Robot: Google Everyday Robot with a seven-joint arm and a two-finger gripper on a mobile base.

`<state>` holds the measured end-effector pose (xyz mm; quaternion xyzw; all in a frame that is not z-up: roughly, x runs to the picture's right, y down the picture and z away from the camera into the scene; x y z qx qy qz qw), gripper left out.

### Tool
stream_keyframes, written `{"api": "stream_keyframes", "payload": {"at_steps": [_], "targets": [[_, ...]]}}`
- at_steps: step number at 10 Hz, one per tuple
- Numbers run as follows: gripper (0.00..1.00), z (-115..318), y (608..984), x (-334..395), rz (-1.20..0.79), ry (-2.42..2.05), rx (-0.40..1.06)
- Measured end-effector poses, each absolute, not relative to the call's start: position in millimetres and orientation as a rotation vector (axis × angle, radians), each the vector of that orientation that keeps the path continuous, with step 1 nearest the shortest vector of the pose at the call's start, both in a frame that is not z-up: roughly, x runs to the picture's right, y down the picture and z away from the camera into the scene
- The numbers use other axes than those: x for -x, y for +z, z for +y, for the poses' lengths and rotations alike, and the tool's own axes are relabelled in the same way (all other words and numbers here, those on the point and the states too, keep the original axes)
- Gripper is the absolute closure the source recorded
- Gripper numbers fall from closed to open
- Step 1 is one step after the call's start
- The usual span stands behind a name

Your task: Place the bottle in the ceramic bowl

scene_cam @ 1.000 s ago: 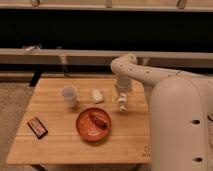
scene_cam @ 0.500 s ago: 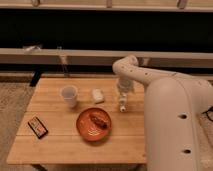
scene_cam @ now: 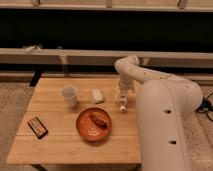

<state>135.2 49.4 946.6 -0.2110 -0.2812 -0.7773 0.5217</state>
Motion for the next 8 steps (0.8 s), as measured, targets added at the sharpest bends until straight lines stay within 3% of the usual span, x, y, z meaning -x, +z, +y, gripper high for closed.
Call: {"api": "stream_keyframes", "payload": {"at_steps": [6,8], "targets": [[0.88,52.3,948.1,-120.6,-0.741,-1.837,0.457],[1.00,43.4,922.8,-104.5,-0.748,-1.873,0.437]]}}
